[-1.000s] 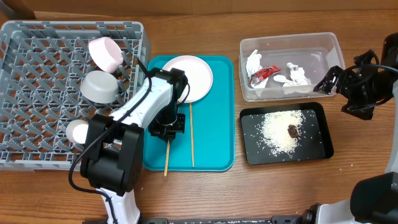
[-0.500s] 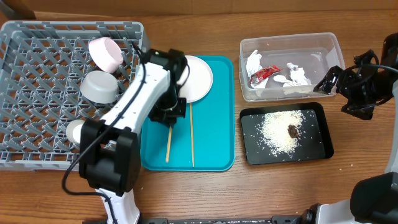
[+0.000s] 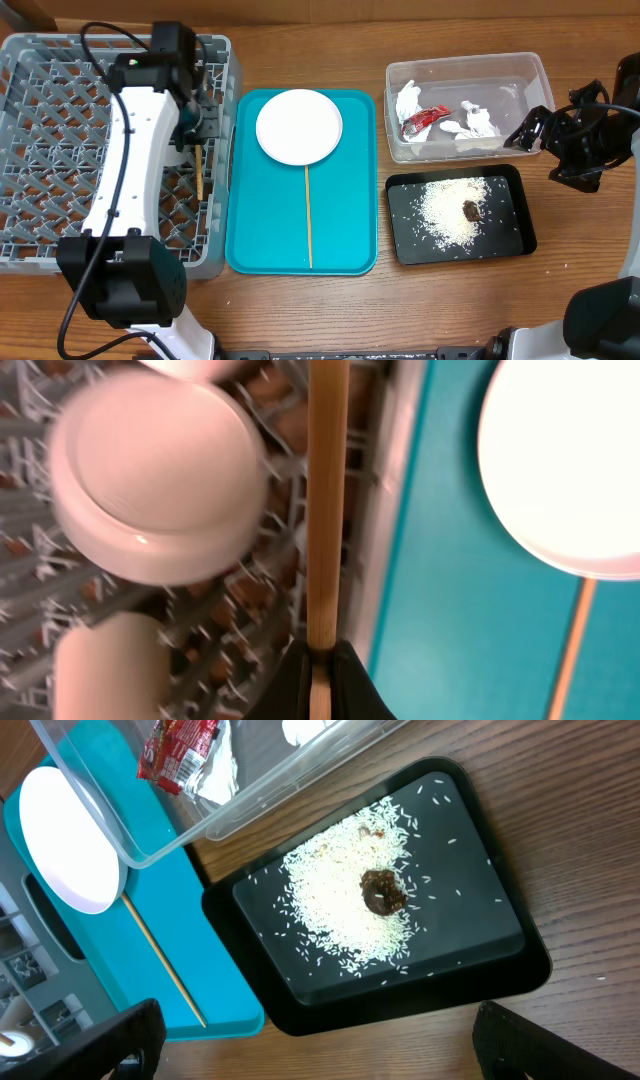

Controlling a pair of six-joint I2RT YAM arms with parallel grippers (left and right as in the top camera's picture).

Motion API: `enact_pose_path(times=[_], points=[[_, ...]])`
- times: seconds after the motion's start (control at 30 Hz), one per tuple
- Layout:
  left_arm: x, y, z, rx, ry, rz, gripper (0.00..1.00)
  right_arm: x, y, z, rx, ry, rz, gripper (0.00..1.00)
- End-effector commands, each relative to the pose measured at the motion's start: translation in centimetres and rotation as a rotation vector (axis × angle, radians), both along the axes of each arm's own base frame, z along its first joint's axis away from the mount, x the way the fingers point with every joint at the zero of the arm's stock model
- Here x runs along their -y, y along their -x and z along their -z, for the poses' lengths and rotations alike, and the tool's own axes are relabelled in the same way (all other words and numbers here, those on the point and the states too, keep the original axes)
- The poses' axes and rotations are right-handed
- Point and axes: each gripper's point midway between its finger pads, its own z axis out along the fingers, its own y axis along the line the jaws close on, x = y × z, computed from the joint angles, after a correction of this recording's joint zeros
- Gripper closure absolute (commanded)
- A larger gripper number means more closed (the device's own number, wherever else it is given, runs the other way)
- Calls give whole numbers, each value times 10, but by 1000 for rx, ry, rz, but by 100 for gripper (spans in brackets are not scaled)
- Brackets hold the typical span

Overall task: Sort waste into correct bins and load items into the dishwasher
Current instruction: 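Place the chopstick into the dish rack with the left gripper, then grasp the second wooden chopstick on the teal tray with the left gripper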

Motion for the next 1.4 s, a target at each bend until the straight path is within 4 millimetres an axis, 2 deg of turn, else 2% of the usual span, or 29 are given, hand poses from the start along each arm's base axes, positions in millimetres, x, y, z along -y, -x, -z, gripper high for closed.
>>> enact_pose_path(times=[0.0,0.37,0.43,0.47,0.5,0.77,1.0,1.23,1.37], points=[[-11,-11,8,-1,-26,35,96,2,-3,-7,28,16,0,0],[-11,-14,58,-131,-17,61,93,2,-3,-7,28,16,0,0],[-11,-12,63,-153,-16,60,87,2,-3,-7,28,16,0,0],[-11,-11,64,-156,-15,58,80,2,-3,-7,28,16,0,0],[-11,-11,64,-158,-15,58,77,2,-3,-7,28,16,0,0],[-7,-6,63,-175,2,40,73,2,-3,-7,28,16,0,0],[47,-5,50,-143,161,127,65,2,-4,-7,32,17,0,0],[128,17,45,-185,235,208,63,2,-5,-7,36,18,0,0],[164,27,46,-195,239,190,53,2,-5,-7,36,18,0,0]])
